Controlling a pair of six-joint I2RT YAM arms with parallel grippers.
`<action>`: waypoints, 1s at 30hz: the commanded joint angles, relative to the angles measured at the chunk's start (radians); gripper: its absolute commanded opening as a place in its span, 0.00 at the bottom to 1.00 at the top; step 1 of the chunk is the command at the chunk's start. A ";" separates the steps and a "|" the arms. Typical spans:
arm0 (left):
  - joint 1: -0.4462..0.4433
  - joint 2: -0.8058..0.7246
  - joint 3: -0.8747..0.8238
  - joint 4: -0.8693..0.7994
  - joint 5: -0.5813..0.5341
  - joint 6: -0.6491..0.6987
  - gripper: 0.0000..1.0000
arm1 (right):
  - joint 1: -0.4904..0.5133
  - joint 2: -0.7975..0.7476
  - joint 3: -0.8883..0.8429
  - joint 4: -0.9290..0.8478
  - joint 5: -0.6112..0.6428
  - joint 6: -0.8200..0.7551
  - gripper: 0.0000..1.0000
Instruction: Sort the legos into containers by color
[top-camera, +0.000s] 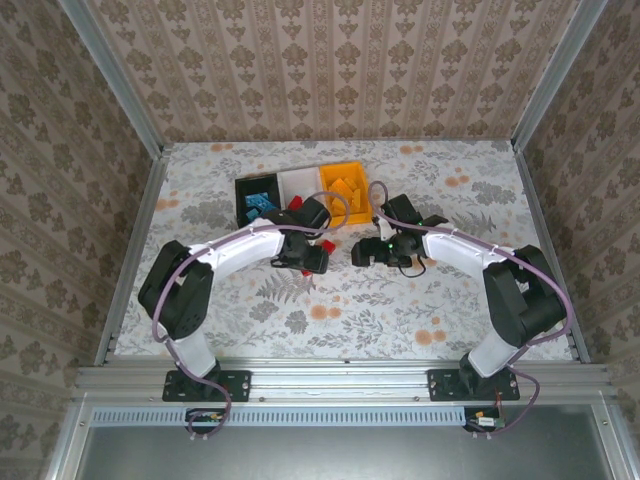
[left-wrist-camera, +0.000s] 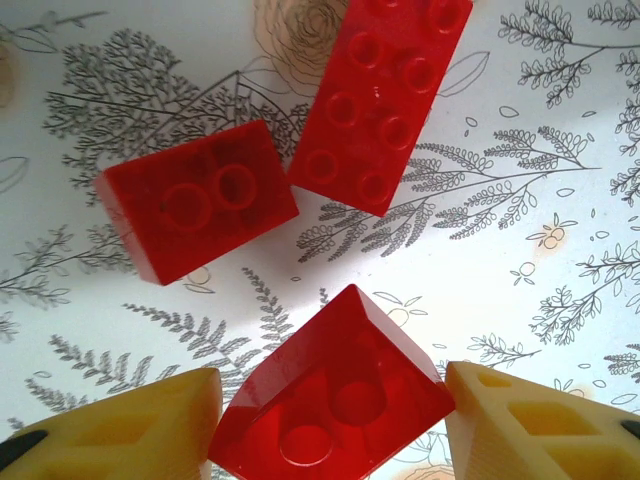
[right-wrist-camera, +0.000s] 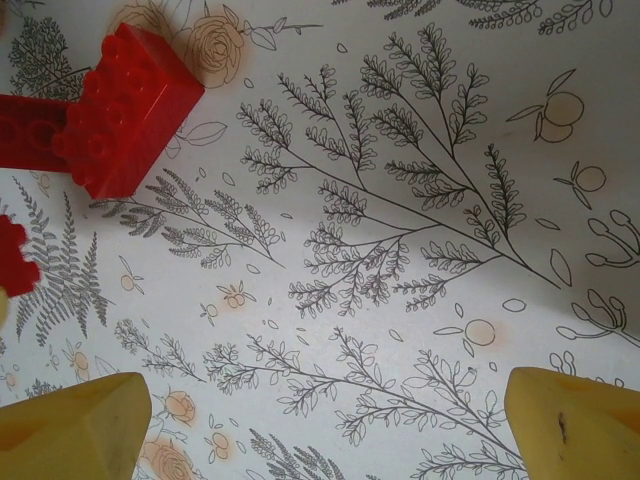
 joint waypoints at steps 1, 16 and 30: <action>0.017 -0.049 0.009 -0.037 -0.015 0.022 0.57 | -0.003 -0.037 -0.014 -0.008 -0.014 0.018 0.93; 0.091 -0.078 0.054 -0.061 0.010 0.075 0.57 | -0.002 -0.026 -0.019 -0.003 -0.014 0.029 0.93; 0.222 0.052 0.363 -0.148 0.044 0.197 0.57 | -0.002 -0.021 -0.043 0.009 -0.014 0.031 0.93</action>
